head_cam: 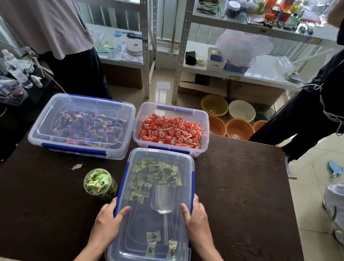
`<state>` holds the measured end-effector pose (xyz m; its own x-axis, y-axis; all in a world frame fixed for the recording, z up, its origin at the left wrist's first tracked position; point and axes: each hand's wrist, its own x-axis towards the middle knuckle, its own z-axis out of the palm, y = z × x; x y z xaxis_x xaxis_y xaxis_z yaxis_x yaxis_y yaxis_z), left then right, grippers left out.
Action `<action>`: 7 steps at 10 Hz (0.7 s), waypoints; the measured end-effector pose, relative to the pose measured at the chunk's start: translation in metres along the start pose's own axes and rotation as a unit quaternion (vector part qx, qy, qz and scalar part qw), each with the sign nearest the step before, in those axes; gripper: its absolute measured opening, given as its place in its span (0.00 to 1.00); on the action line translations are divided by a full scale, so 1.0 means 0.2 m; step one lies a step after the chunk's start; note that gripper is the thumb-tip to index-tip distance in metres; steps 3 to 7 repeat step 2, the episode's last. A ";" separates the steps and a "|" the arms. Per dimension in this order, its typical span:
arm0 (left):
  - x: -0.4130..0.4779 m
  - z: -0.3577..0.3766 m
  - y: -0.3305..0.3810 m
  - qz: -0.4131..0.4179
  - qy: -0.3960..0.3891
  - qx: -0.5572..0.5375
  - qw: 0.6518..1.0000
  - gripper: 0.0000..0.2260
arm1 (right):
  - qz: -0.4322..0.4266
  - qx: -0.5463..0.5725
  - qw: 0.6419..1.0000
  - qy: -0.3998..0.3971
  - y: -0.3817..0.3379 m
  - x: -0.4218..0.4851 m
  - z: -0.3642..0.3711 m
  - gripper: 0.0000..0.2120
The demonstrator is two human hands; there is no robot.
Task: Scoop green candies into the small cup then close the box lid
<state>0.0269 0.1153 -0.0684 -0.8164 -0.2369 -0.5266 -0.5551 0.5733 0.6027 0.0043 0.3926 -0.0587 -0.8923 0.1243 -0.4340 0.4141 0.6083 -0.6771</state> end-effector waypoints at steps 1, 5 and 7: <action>-0.04 -0.05 0.07 0.033 0.028 0.043 0.998 0.23 | -0.057 -0.014 0.998 0.031 -0.06 -0.02 -0.05 0.28; -0.09 -0.12 0.20 0.092 0.081 0.075 0.990 0.26 | -0.143 -0.002 0.987 0.075 -0.23 -0.02 -0.16 0.33; -0.09 -0.12 0.20 0.092 0.081 0.075 0.990 0.26 | -0.143 -0.002 0.987 0.075 -0.23 -0.02 -0.16 0.33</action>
